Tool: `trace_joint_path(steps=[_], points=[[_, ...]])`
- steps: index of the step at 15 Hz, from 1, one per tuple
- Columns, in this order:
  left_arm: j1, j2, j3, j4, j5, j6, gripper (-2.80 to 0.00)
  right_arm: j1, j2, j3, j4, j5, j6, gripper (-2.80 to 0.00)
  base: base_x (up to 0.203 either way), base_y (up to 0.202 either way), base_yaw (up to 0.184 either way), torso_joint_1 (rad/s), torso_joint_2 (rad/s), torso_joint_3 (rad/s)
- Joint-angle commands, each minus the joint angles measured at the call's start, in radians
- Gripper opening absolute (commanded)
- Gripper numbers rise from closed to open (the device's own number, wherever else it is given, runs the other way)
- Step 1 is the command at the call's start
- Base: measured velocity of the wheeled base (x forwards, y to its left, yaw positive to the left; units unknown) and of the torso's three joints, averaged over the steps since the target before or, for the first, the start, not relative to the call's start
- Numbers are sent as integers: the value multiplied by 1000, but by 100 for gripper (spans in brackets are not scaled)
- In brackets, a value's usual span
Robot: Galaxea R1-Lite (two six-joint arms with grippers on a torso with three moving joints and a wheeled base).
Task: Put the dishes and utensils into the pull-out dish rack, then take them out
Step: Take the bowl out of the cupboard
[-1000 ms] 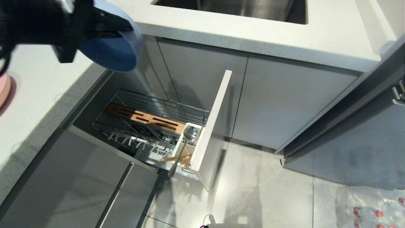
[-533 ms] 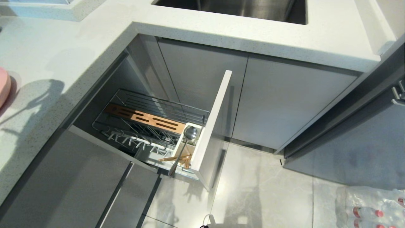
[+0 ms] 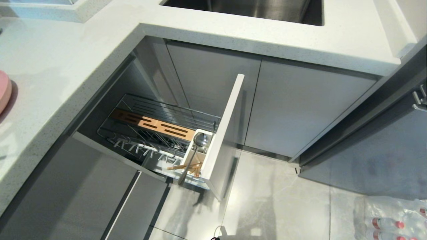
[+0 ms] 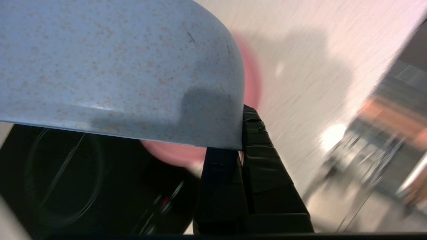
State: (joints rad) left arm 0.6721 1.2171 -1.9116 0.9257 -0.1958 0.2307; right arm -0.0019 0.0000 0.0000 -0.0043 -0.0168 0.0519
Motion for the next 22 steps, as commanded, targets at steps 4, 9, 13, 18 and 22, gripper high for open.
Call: trace_joint_path(steps=[4,9,13,18,22], points=[[96,199,-52,153,8,135,-280,0,1,0,0,0,0,-280,0,0,0,0,0,0],[69,340,-55,150,131,142,-280,0,0,0,0,0,0,-280,0,0,0,0,0,0],[-36,340,-53,181,270,143,-280,-1,1,0,0,0,0,-280,0,0,0,0,0,0],[-154,305,-53,300,331,144,-280,0,0,0,0,0,0,-280,0,0,0,0,0,0],[-170,300,-52,323,329,142,-280,0,1,0,0,0,0,-280,0,0,0,0,0,0]])
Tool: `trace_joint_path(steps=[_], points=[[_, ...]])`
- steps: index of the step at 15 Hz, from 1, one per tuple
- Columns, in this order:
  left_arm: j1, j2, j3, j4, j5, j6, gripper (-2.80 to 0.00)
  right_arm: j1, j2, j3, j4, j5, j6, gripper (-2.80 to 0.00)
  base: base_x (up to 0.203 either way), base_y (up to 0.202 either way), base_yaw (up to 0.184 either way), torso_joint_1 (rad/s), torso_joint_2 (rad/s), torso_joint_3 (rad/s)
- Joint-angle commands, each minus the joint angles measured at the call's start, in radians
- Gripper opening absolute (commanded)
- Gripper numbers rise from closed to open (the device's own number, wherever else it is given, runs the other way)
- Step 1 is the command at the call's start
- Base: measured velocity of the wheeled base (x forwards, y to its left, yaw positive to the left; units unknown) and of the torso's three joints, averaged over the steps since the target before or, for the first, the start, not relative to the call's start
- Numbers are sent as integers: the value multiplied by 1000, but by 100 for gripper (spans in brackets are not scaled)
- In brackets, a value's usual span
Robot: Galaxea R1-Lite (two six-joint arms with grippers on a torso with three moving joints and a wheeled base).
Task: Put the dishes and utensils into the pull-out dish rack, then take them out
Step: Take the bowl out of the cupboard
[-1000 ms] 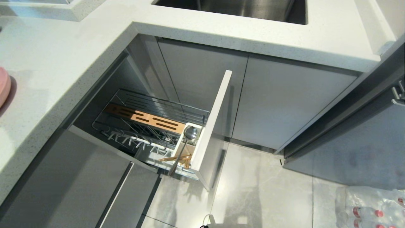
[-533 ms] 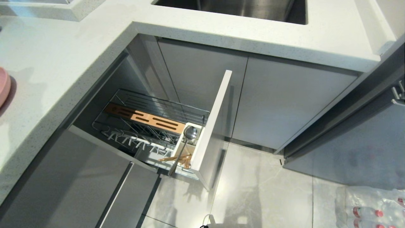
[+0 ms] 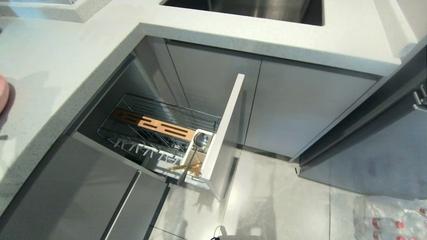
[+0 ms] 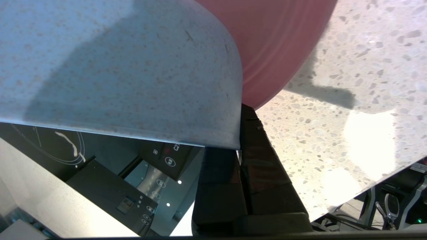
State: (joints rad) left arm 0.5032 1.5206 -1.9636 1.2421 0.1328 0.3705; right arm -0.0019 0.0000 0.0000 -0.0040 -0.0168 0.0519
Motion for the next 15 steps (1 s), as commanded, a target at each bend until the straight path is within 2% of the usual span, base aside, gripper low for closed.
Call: trace_joint_path(steps=[1,15], points=[[-3,-2,0,7,0,2,-280,0,1,0,-1,0,0,-280,0,0,0,0,0,0],[3,1,0,0,-1,-10,-280,0,0,0,-1,0,0,-280,0,0,0,0,0,0]])
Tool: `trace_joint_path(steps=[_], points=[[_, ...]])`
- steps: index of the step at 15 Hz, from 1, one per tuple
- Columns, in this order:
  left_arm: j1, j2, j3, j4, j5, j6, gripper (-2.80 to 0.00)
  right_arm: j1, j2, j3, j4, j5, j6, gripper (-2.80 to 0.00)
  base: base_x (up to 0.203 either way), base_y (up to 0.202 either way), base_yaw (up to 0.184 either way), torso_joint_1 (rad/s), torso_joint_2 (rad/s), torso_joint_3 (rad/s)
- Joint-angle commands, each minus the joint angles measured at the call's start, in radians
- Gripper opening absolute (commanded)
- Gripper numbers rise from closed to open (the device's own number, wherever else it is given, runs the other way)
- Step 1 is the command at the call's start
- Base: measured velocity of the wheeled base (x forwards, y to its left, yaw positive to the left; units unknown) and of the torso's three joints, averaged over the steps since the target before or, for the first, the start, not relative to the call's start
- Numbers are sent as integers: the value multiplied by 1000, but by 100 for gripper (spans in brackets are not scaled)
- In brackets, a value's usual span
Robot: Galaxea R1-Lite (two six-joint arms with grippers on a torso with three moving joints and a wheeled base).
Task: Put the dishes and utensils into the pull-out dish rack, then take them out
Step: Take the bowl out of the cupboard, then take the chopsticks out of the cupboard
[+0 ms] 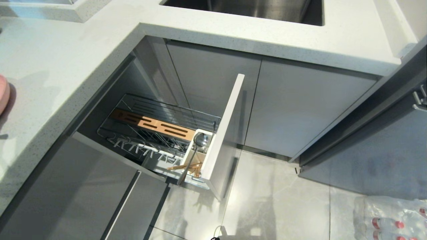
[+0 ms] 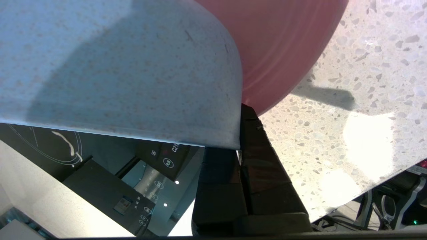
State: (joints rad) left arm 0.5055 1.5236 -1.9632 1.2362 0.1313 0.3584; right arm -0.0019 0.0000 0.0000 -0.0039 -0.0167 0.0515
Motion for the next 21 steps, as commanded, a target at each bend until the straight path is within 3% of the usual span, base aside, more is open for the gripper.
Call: trace_joint_path(steps=[1,2,3,7,10,19,20,21], points=[[1,-2,0,6,2,2,-280,-1,1,0,-1,0,1,-280,0,0,0,0,0,0],[1,-3,0,6,2,2,-280,0,1,0,-1,0,0,-280,0,0,0,0,0,0],[2,-4,0,6,2,2,0,0,2,0,-1,0,1,-280,0,0,0,0,0,0],[2,-5,0,5,1,-2,0,-1,0,0,-1,0,1,-280,0,0,0,0,0,0],[2,-19,0,-18,-1,-59,0,0,0,0,-1,0,1,-280,0,0,0,0,0,0],[1,-159,1,-236,-31,-219,0,-1,0,0,-1,0,1,-280,0,0,0,0,0,0],[0,-184,0,-262,-55,-230,-280,0,0,0,-1,0,1,-280,0,0,0,0,0,0],[-4,-208,3,-275,-61,-254,-280,0,0,0,-1,0,1,-280,0,0,0,0,0,0]])
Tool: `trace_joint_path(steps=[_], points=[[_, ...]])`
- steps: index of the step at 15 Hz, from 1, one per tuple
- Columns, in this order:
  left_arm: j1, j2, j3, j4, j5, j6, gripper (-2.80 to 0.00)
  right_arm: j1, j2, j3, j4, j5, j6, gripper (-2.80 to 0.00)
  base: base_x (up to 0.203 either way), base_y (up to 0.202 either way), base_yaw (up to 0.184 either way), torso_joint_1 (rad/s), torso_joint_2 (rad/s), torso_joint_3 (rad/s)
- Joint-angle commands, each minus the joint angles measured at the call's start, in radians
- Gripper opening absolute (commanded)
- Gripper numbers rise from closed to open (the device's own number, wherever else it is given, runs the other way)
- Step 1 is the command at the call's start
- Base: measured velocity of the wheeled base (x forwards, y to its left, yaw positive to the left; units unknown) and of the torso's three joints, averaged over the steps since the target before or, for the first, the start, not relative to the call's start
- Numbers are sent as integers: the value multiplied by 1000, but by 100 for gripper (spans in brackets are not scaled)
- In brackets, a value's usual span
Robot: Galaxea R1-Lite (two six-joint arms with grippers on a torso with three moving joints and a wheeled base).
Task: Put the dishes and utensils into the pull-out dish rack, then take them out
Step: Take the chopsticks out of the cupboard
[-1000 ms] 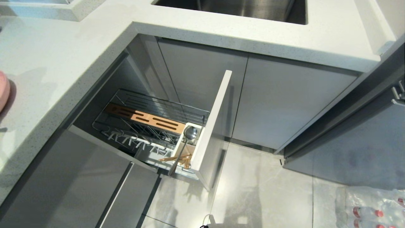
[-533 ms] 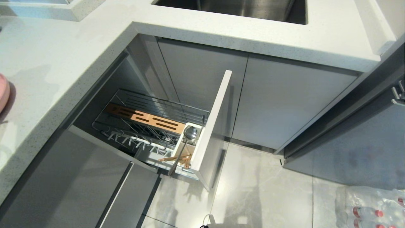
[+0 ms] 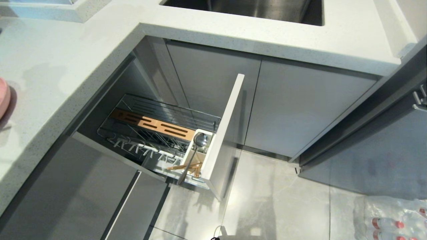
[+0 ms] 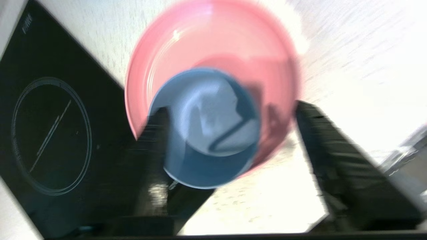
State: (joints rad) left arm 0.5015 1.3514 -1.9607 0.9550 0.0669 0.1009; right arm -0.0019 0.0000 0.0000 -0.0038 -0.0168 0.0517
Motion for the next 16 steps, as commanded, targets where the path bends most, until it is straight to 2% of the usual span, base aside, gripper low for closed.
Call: trace_joint_path(steps=[1,2,5,8,10,11,14,16], points=[[-13,-66,6,-2,-7,-17,-280,0,1,0,-1,0,0,-280,0,0,0,0,0,0],[-37,-87,9,-10,-24,-30,-280,0,1,0,-1,0,0,-280,0,0,0,0,0,0],[-168,-137,11,-45,-72,-143,-280,-1,0,0,-1,0,0,-280,0,0,0,0,0,0],[-364,-162,11,-102,-146,-312,-280,-1,1,0,-1,0,0,-280,0,0,0,0,0,0],[-481,-160,23,-111,-229,-433,-280,0,2,0,-1,0,0,-280,0,0,0,0,0,0],[-511,-150,60,-111,-277,-467,-280,0,1,0,-1,0,0,-280,0,0,0,0,0,0],[-558,-87,166,-109,-343,-479,-280,-1,0,0,-1,0,0,-280,0,0,0,0,0,0],[-646,-28,205,-107,-360,-475,-280,0,1,0,-1,0,0,-280,0,0,0,0,0,0]])
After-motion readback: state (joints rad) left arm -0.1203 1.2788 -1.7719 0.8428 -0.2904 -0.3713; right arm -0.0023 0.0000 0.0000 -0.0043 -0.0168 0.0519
